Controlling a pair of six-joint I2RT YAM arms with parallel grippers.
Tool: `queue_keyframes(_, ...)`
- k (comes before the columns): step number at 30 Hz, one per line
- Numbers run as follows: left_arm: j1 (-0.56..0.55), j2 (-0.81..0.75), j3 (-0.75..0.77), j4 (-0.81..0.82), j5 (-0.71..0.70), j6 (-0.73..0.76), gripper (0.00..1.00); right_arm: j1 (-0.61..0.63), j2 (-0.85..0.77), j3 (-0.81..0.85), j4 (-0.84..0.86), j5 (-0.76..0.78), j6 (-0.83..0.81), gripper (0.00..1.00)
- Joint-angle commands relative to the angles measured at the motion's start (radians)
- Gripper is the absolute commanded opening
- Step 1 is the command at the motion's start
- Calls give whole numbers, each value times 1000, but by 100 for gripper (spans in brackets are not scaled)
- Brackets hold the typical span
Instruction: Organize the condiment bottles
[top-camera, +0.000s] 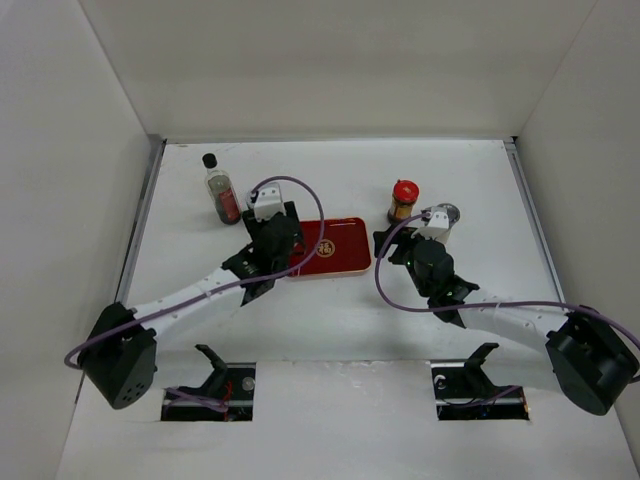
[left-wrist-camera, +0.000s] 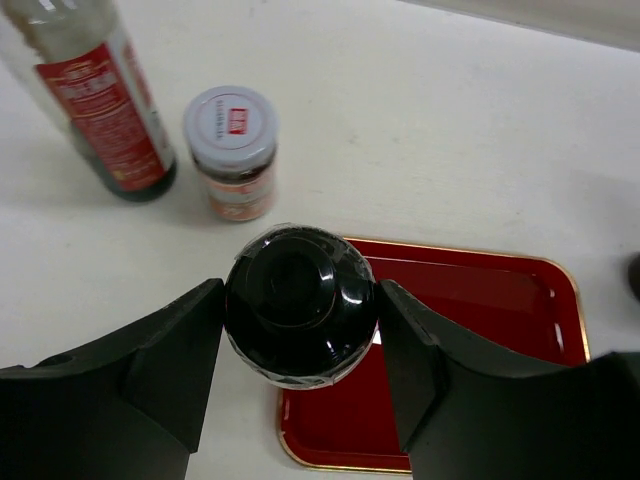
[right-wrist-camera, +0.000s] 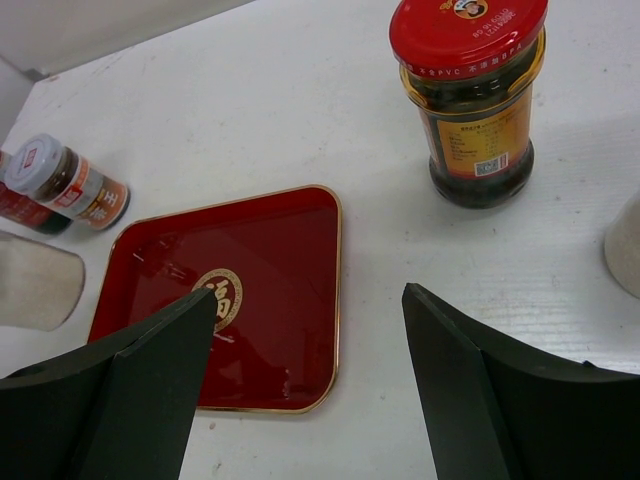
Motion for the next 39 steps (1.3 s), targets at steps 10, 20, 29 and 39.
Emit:
queue_keyframes(10,-57,270,219,215,28,26,32,1,-23,16,70,30,-2,81)
queue_keyframes(20,-1,289,170,230,-3,63,32,2,-27,17,70,27,-2,82)
queue_keyframes(29,29,355,142,287,14,75,38,1,-33,12,70,27,-1,82)
queue_keyframes(39,34,366,113,306,16,78,61,1,-41,11,70,27,-1,83)
